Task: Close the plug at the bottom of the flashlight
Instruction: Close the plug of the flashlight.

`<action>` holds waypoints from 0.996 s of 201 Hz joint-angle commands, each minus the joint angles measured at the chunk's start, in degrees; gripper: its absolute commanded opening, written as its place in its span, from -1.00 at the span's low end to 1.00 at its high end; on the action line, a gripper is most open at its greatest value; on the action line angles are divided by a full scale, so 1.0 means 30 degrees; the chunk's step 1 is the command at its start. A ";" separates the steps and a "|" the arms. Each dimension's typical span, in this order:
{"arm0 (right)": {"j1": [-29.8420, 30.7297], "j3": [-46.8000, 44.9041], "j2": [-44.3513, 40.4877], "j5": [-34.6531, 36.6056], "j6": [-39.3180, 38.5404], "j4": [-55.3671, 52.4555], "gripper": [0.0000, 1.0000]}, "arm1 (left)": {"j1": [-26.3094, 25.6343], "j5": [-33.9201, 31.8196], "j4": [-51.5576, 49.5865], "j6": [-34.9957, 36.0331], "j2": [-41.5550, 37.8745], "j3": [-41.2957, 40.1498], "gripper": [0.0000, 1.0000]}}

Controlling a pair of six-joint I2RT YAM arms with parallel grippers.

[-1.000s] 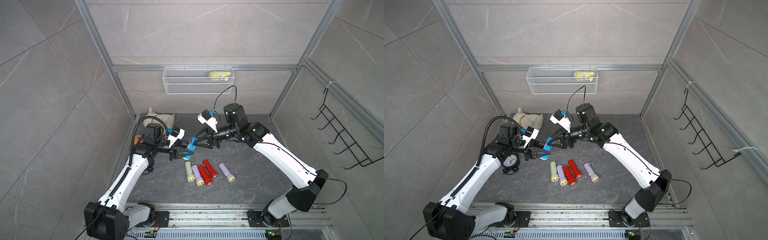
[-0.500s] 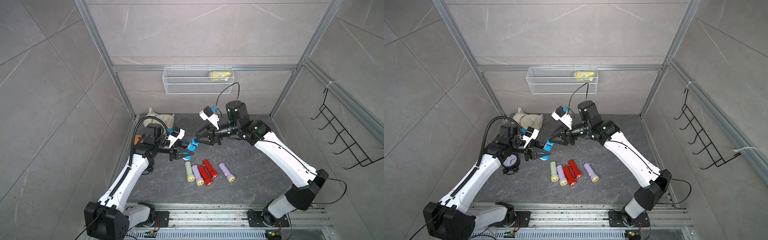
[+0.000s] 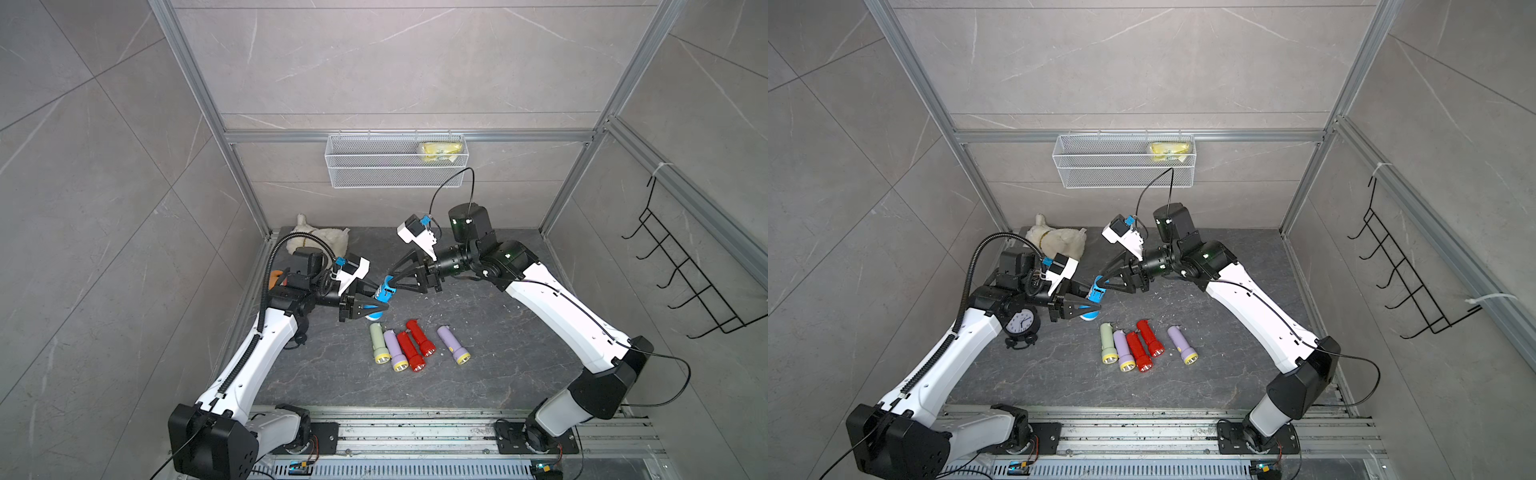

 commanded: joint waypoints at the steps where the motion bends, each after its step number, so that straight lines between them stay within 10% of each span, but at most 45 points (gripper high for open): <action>1: -0.0101 -0.0281 0.0241 -0.0330 -0.0262 -0.0092 -0.10 | 0.0112 0.0686 0.0100 0.0428 -0.0576 0.0387 -1.00; 200: -0.0185 -0.1519 0.0027 -0.0591 -0.0138 0.1028 -1.00 | 0.0108 0.0789 0.0247 0.0428 -0.1157 0.0239 -1.00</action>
